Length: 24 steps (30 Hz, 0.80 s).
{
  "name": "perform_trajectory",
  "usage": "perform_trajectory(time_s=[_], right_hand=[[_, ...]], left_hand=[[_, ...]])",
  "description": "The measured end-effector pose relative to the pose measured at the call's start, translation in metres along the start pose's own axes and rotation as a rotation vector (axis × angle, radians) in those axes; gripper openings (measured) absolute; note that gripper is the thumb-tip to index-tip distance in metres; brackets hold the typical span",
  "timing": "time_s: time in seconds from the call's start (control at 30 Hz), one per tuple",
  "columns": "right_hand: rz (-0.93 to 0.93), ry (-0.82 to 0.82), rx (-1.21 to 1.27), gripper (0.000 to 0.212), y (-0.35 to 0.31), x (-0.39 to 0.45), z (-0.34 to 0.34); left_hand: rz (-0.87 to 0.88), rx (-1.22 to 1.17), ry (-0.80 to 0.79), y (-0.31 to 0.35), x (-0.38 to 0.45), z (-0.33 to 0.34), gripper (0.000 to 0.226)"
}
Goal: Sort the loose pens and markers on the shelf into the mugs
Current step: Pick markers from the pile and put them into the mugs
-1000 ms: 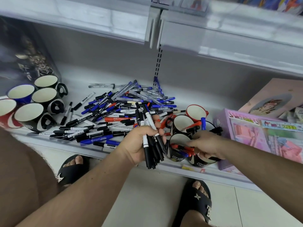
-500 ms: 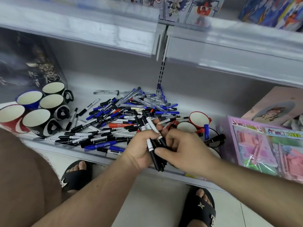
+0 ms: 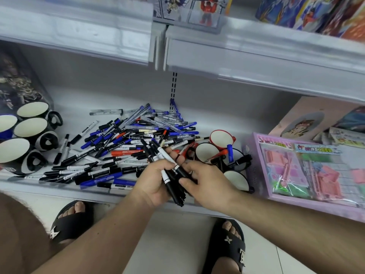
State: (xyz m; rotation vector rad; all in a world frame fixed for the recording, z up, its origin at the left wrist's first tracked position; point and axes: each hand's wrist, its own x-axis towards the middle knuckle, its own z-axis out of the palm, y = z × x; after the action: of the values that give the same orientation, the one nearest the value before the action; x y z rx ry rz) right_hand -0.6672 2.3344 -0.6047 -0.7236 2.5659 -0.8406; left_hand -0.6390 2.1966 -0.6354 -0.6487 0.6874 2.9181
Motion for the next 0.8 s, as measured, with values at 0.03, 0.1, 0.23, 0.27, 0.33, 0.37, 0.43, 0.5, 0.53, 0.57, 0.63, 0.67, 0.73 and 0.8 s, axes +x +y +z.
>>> perform_trajectory(time_s=[0.03,0.1,0.23,0.27,0.33,0.37,0.43,0.5,0.53,0.57,0.63,0.67,0.73,0.8], right_hand=[[0.028,-0.01,0.016,0.016,0.004,0.0,0.0],[0.1,-0.044,0.125,0.009,0.008,0.001,-0.002],[0.265,-0.088,0.497,0.014,0.007,0.0,-0.006],[0.311,-0.095,0.56,0.017,0.007,-0.001,-0.008],[0.39,-0.117,0.662,0.019,0.008,-0.001,-0.009],[0.406,-0.126,0.689,0.018,0.008,0.0,-0.01],[0.377,-0.138,0.64,0.017,0.008,-0.001,-0.01],[0.291,-0.145,0.522,0.017,0.006,-0.002,-0.013],[0.264,-0.143,0.477,0.018,0.006,-0.002,-0.015],[0.26,-0.151,0.459,0.019,0.006,-0.001,-0.018],[0.296,-0.202,0.53,0.022,0.009,0.0,-0.025],[0.314,-0.242,0.605,0.022,0.012,0.0,-0.029],[0.354,-0.307,0.752,0.023,0.021,0.002,-0.039],[0.405,-0.341,0.873,0.023,0.032,0.002,-0.052]], left_hand=[[-0.003,-0.004,0.004,0.0,0.001,0.001,0.038],[-0.003,-0.011,0.028,-0.001,0.003,0.001,0.041],[0.007,0.015,0.044,-0.002,0.005,0.003,0.043],[0.009,0.026,0.045,-0.002,0.004,0.004,0.043],[0.008,0.061,0.025,0.0,0.004,0.005,0.041],[0.005,0.084,0.012,0.001,0.003,0.005,0.04],[0.002,0.14,0.003,0.002,0.001,0.006,0.034],[0.006,0.216,0.003,0.005,-0.001,0.006,0.027],[0.011,0.256,-0.003,0.006,-0.003,0.007,0.025],[0.014,0.284,-0.009,0.008,-0.004,0.007,0.024],[0.007,0.309,-0.018,0.009,-0.006,0.007,0.026],[-0.004,0.31,-0.019,0.01,-0.007,0.007,0.029],[-0.015,0.289,-0.021,0.009,-0.007,0.007,0.032],[0.017,0.238,-0.018,0.007,-0.005,0.007,0.031]])
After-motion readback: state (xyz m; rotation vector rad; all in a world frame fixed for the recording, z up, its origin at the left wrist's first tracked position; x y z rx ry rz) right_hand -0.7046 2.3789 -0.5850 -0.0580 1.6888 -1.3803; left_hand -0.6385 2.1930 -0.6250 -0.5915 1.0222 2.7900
